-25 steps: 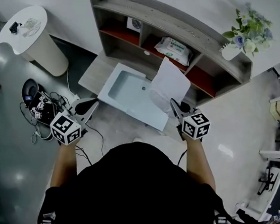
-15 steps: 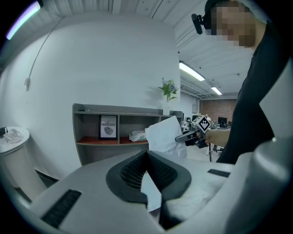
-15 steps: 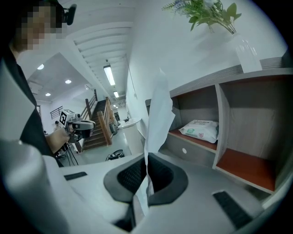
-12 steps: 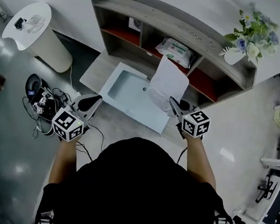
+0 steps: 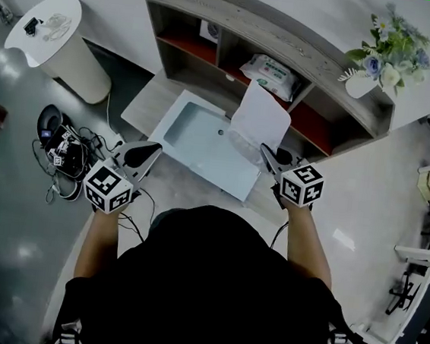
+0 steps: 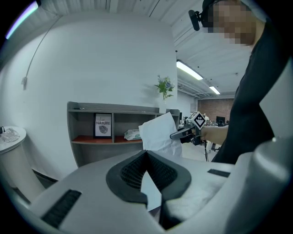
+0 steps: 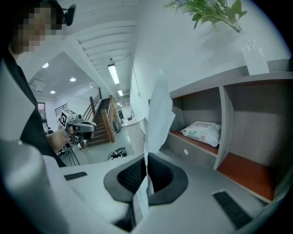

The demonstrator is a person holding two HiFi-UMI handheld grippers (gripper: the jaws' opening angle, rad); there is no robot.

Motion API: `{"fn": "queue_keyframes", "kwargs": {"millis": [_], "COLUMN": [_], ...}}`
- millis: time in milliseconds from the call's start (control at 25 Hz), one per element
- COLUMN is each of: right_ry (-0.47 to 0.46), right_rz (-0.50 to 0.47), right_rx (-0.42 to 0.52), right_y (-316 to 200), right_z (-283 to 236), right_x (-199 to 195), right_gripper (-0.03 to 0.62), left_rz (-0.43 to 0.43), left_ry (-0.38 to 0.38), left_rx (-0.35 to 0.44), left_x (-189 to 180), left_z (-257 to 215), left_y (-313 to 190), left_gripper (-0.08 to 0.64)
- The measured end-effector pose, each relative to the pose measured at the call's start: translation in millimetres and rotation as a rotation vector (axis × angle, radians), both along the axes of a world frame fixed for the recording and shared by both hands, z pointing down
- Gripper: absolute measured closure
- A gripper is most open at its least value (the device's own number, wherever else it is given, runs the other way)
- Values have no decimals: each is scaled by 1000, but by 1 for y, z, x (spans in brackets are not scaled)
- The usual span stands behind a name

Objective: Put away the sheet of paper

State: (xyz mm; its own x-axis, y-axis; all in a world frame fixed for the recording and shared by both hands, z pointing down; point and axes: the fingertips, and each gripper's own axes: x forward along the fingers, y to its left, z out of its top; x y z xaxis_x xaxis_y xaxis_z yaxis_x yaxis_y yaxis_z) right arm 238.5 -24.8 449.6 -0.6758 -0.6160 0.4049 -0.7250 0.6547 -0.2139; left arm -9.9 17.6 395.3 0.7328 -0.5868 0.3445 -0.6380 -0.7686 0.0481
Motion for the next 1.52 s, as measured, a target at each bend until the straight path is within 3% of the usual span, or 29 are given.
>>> {"fn": "queue_keyframes", "kwargs": {"millis": [520,1520], "right_ry": [-1,6], "right_rz": [-37,-27], "right_rx": [-25,-83], "right_y": [10,7], "right_z": [6,33], "right_x": [-11,-26], "right_gripper": [578,578], "left_rz": [-38,16], "left_ry": [33,8], "left_rx": [-3,-22], "left_x": [-9,-12], "left_z": [3,14], "left_y": [8,-6], "left_gripper": [540,540]}}
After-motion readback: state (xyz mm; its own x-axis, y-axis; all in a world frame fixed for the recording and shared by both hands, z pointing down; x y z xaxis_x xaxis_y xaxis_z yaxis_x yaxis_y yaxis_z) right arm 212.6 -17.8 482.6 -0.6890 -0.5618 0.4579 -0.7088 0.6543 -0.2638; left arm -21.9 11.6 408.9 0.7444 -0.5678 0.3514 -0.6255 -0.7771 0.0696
